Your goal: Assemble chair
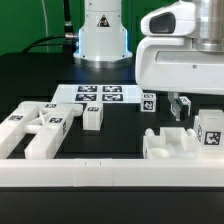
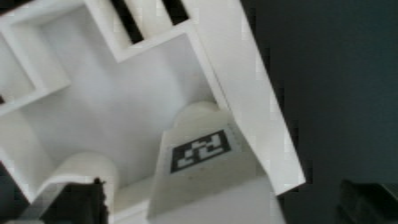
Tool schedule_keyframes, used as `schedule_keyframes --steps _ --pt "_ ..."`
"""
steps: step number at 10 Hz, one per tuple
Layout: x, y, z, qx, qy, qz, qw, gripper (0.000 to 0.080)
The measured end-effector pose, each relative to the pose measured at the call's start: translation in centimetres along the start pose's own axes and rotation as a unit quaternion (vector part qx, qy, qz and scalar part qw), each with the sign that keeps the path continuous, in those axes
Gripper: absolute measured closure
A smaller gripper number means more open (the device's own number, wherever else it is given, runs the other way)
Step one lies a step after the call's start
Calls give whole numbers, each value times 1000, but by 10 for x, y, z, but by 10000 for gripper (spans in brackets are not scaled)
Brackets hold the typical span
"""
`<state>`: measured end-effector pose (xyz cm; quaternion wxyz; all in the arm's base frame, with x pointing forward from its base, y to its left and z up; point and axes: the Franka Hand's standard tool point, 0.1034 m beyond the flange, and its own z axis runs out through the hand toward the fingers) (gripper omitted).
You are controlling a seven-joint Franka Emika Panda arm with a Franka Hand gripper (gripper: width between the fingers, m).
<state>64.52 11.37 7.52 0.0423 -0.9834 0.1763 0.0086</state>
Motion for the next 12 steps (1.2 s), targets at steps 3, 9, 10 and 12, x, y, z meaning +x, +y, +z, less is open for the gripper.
schedule_keyframes --steps 3,9,10,12 --pt "0 1 0 -4 1 -69 998 278" --pt "3 5 0 -4 2 -50 999 509" --pt "3 4 0 -2 2 -4 1000 509" --pt "3 3 0 2 3 96 995 509"
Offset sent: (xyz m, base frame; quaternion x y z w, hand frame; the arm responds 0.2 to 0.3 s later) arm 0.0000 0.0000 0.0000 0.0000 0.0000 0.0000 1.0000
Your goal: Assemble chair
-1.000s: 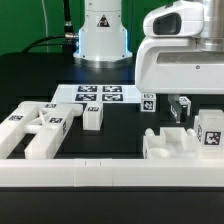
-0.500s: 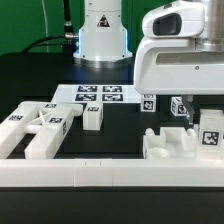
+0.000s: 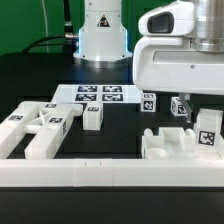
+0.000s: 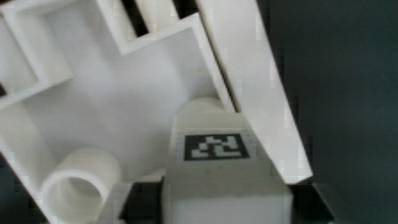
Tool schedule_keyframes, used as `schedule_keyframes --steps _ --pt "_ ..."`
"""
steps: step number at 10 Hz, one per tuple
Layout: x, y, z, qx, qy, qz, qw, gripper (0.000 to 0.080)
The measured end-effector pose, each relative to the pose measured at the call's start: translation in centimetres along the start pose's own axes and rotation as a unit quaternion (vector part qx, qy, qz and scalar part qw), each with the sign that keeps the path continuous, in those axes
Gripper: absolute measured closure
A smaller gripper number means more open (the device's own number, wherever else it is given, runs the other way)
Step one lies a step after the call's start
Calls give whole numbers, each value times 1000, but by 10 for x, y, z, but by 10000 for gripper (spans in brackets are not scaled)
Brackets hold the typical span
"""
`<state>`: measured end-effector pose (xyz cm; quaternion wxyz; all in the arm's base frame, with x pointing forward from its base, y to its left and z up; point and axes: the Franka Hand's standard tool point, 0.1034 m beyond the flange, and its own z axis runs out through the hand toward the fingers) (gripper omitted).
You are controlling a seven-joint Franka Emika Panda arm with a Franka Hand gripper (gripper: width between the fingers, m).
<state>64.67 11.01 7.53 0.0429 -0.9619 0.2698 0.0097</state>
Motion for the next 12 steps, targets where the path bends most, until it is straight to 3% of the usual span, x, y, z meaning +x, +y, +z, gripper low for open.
schedule_keyframes --steps 3,7,10,11,12 --pt "0 -1 0 6 -2 116 993 509" --pt "0 -2 0 15 -9 304 953 509" --pt "0 -3 0 16 -11 371 928 509" --pt "-1 -3 0 15 -12 381 924 403" --pt "-1 -3 0 15 -11 369 929 403"
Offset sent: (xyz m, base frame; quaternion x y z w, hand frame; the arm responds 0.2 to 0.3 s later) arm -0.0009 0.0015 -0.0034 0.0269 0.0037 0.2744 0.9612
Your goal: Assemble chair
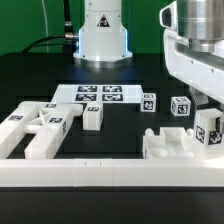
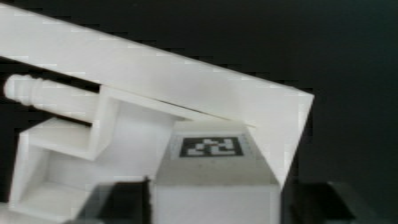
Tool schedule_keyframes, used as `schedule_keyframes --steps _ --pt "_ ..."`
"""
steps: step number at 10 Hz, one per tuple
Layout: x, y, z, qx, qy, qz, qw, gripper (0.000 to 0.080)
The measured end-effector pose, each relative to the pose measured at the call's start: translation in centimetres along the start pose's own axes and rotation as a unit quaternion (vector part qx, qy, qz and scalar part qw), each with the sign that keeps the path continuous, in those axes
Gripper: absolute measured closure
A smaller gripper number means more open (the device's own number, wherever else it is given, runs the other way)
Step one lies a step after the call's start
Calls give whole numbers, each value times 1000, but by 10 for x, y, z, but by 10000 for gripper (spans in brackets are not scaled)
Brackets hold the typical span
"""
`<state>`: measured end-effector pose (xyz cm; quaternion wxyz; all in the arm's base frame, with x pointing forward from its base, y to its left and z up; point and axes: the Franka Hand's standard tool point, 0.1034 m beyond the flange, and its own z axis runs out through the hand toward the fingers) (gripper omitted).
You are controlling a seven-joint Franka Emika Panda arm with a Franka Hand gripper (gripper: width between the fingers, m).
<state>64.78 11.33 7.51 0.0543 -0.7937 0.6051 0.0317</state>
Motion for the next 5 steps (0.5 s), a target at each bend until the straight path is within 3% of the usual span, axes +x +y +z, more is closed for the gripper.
schedule_keyframes --steps 1,2,5 --pt "0 0 0 -1 0 -13 1000 264" --pt "-1 1 1 -2 0 -20 1000 183" --pt "-3 0 1 -1 0 -111 994 152"
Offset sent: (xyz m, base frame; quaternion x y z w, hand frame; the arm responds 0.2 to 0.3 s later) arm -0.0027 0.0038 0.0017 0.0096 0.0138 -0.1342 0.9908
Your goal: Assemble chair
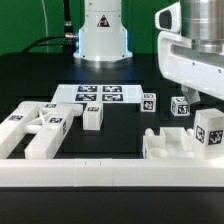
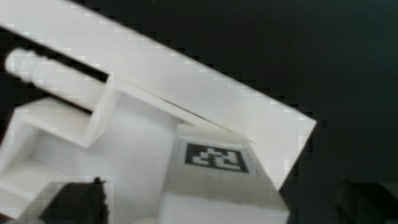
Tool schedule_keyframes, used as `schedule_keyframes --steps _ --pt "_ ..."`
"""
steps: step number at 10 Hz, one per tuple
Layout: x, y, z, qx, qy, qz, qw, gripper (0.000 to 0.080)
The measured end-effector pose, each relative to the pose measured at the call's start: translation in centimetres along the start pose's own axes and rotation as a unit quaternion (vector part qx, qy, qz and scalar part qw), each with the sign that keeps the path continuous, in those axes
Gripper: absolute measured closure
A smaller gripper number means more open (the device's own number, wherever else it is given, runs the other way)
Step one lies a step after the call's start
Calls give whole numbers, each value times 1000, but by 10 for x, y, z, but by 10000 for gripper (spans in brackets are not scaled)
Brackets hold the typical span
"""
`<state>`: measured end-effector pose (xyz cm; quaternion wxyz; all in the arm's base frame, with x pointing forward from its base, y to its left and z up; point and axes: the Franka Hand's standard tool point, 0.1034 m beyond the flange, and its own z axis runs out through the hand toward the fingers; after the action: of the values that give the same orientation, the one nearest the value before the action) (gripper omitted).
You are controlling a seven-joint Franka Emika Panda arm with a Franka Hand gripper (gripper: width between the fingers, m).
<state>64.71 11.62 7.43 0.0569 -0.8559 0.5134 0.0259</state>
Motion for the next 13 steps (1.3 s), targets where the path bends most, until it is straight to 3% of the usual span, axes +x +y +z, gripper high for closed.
schedule_keyframes --steps 3,5,6,13 --pt "1 0 0 0 0 -104 995 151" --pt "0 1 -2 -14 1 -199 980 151" --pt "1 1 -3 -22 6 -263 965 151" --pt "4 3 -2 -42 11 -527 848 151"
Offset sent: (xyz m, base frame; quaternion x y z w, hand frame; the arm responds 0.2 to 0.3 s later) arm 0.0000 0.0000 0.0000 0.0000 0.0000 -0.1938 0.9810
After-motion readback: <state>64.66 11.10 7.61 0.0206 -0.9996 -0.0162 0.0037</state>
